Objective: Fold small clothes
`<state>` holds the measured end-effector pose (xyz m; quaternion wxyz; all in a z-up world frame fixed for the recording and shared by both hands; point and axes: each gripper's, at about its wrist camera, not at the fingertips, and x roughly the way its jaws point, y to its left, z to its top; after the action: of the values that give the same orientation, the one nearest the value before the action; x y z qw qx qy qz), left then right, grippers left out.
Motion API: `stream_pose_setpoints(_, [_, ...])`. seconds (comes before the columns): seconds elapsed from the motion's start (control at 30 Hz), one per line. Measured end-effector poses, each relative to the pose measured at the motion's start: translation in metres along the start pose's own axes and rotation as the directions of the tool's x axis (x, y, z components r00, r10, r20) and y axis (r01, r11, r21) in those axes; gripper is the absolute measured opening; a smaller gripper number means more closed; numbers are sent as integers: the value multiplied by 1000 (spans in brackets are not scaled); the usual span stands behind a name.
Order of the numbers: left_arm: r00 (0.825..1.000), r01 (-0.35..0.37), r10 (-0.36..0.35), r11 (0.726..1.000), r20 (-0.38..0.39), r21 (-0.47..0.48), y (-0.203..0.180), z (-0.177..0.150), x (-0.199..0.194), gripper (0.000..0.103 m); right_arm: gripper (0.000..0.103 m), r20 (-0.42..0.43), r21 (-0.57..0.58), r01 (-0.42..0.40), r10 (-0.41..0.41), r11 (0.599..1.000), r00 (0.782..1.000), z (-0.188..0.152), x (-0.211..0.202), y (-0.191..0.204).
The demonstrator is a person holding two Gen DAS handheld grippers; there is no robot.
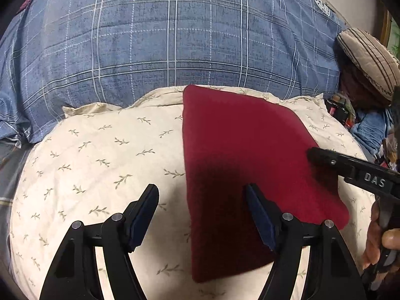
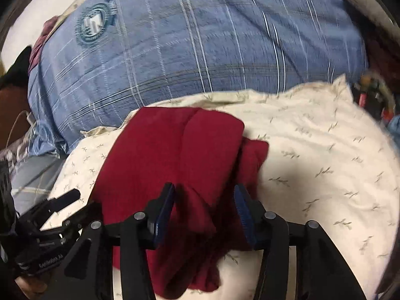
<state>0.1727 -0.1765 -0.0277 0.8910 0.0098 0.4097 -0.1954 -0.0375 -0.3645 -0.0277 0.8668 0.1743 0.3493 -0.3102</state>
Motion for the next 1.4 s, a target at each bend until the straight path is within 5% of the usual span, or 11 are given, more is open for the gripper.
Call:
stream_pose_setpoints(0.13, [1000, 11, -11, 1000, -5, 6, -3, 2, 8, 74, 28, -30, 5, -46, 46, 999, 998, -3, 15, -8])
stream_pose_setpoints(0.33, [1000, 18, -18, 1000, -17, 3, -4, 4, 17, 75, 12, 36, -64, 19, -17, 998, 999, 1, 8, 0])
stream_pose_setpoints(0.87, [996, 66, -68, 997, -51, -41, 0, 6, 23, 75, 16, 5, -43, 21, -21, 999, 1000, -5, 12, -8])
stream_pose_setpoints(0.97, [997, 65, -67, 997, -50, -39, 0, 7, 23, 76, 29, 10, 4, 15, -15, 1000, 1000, -4, 10, -14])
stream_pose_setpoints(1.13, [997, 61, -63, 997, -50, -45, 0, 7, 24, 77, 34, 4, 35, -21, 21, 999, 1000, -4, 4, -17])
stream_pose_setpoints(1.2, [997, 64, -67, 997, -45, -47, 1, 8, 23, 77, 46, 1, 72, -64, 64, 995, 998, -2, -1, -21])
stream_pose_setpoints(1.27, [996, 75, -77, 996, -48, -55, 4, 9, 24, 77, 69, 17, 80, -87, 86, 993, 996, -2, -6, -23])
stream_pose_setpoints(1.4, [989, 130, -135, 988, -62, -84, 12, 12, 27, 77, 73, 59, 60, -71, 67, 996, 996, 0, -12, -32])
